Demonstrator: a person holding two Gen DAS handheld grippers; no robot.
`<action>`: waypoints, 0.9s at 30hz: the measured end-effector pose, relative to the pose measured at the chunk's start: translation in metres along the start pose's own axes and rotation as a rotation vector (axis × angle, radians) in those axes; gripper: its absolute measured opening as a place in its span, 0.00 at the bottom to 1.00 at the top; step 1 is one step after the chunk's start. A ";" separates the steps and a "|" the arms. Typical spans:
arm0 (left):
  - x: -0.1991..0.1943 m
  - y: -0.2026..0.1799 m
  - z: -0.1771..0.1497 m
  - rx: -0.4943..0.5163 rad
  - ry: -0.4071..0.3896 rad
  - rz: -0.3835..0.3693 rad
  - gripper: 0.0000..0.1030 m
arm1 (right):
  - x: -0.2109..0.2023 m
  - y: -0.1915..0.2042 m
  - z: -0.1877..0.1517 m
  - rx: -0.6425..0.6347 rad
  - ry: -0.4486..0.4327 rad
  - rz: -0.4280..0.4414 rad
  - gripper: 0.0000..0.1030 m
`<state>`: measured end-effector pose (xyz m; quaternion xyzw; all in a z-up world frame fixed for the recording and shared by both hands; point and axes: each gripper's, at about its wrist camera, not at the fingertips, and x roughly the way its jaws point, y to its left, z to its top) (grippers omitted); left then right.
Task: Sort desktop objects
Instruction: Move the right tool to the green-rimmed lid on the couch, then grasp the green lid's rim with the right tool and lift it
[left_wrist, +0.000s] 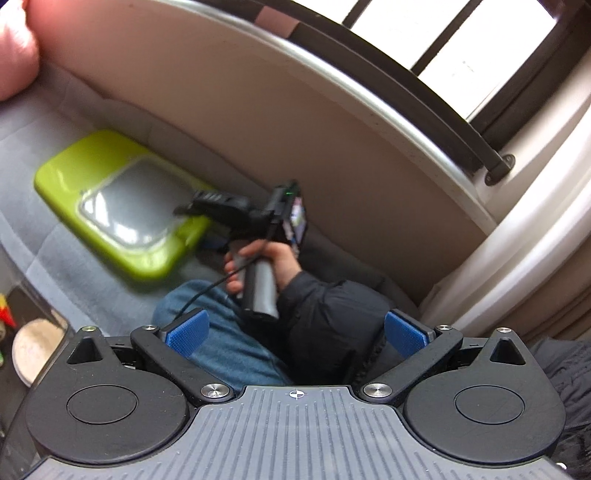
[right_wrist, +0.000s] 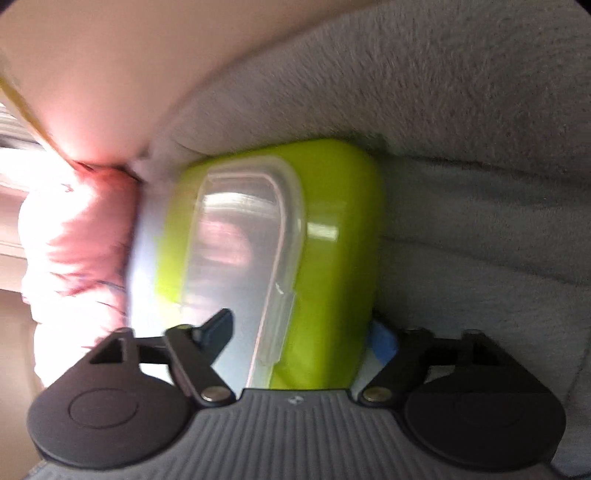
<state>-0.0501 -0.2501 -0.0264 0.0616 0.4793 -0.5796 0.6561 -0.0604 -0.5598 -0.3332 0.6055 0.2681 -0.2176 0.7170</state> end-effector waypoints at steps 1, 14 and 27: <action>-0.001 0.004 -0.001 -0.015 0.001 -0.007 1.00 | -0.004 0.001 -0.001 -0.006 -0.015 0.056 0.72; -0.002 0.034 -0.006 -0.147 -0.016 -0.058 1.00 | 0.022 0.015 -0.011 -0.010 0.144 -0.205 0.67; 0.004 0.030 0.000 -0.132 -0.008 -0.037 1.00 | 0.039 0.031 0.011 0.003 0.047 -0.005 0.87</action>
